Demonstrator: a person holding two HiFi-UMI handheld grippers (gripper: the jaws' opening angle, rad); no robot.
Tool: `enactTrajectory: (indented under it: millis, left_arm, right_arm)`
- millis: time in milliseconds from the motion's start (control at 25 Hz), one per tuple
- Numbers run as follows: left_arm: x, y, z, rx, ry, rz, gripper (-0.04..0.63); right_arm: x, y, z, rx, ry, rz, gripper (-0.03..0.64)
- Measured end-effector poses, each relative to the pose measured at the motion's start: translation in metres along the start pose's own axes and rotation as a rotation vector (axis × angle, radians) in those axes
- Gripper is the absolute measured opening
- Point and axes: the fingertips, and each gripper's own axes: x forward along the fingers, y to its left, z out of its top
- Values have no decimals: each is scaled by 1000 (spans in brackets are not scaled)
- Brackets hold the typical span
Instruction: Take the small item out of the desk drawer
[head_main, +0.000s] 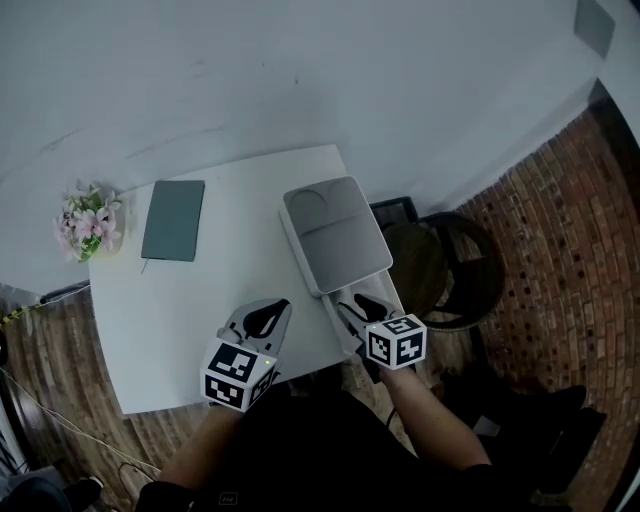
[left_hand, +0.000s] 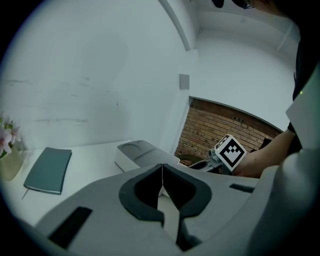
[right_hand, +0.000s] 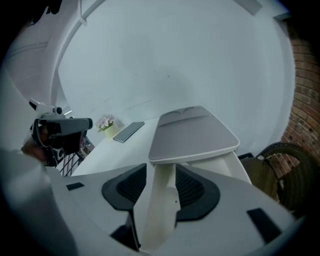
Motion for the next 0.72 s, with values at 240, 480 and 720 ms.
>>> enactTrajectory:
  millis: [240, 480, 720]
  left_arm:
    - [5, 11, -5, 6, 15, -69, 12]
    - [8, 11, -12, -9, 27, -119, 12]
    - [10, 6, -17, -8, 34, -157, 12]
  right_arm:
    - [19, -17, -13, 16, 61, -103, 179]
    - [30, -30, -33, 87, 144, -150, 202]
    - [41, -37, -37, 84, 191, -182, 206]
